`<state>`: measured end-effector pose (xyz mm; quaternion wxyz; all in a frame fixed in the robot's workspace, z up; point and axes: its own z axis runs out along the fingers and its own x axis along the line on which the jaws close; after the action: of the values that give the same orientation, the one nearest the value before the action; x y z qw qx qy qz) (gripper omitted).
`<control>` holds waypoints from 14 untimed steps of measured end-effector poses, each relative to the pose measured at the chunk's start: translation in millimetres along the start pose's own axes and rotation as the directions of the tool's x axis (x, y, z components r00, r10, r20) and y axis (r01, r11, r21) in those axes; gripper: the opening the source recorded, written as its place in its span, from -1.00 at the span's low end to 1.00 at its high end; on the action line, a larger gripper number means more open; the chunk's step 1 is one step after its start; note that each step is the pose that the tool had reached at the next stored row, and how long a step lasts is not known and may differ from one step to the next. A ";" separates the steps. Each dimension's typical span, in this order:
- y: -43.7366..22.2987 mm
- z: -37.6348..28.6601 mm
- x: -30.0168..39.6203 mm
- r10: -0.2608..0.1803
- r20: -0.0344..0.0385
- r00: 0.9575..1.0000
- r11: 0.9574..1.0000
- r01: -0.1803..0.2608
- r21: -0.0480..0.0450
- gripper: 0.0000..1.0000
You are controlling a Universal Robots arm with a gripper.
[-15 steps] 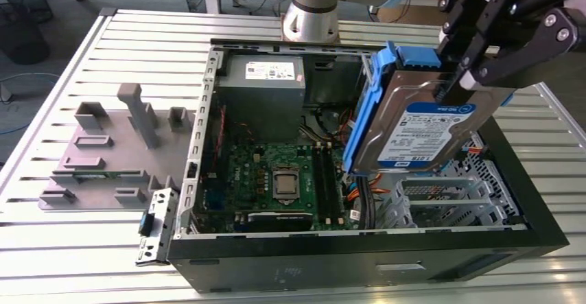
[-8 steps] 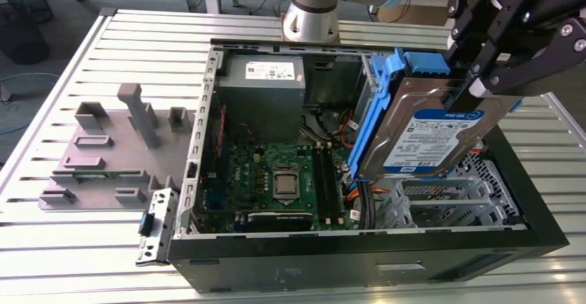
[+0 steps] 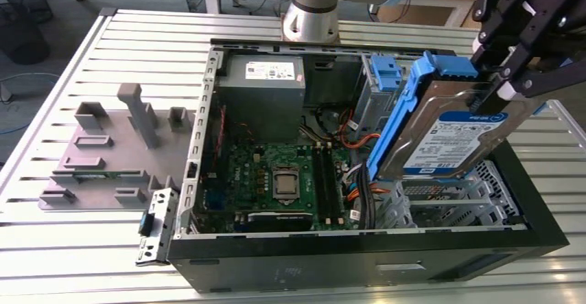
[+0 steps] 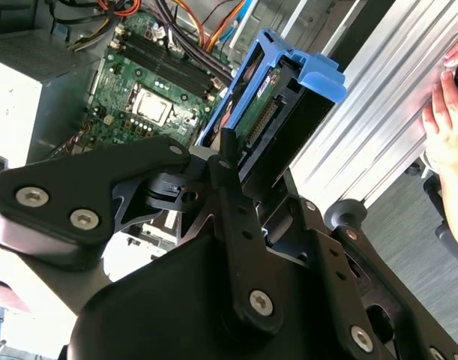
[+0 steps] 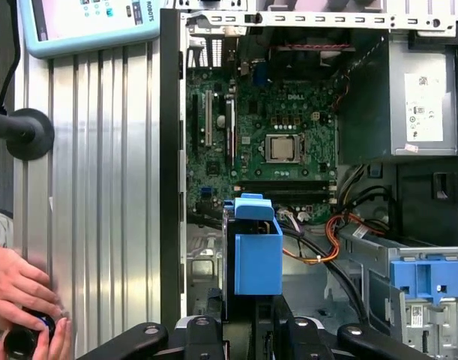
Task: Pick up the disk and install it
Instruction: 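Pick up the disk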
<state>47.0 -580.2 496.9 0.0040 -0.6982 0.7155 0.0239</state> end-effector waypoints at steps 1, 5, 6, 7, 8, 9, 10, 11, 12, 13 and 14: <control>-1.3 0.0 0.0 0.000 0.000 1.000 1.000 0.000 0.000 -0.31; -4.6 1.2 0.6 0.000 0.000 1.000 1.000 0.000 0.000 -0.31; -4.6 1.3 0.6 0.000 0.000 1.000 1.000 0.000 0.000 -0.31; -4.7 1.3 0.6 0.000 0.000 1.000 1.000 0.000 0.000 -0.31; -4.7 1.3 0.6 0.000 0.000 1.000 1.000 0.000 0.000 -0.31; -4.7 1.3 0.6 0.000 0.000 1.000 1.000 0.000 0.000 -0.31; -4.7 1.3 0.6 0.000 0.000 1.000 1.000 0.000 0.000 -0.31; -4.8 1.5 0.9 0.000 0.000 1.000 1.000 0.000 0.000 -0.31; -4.8 1.5 1.4 0.000 0.000 1.000 1.000 0.000 0.000 -0.31; -4.8 1.4 1.8 0.000 0.000 1.000 1.000 0.000 0.000 -0.31; -4.8 1.4 1.8 0.000 0.000 1.000 1.000 0.000 0.000 -0.31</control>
<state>51.7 -582.1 495.3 0.0040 -0.6982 0.7155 0.0240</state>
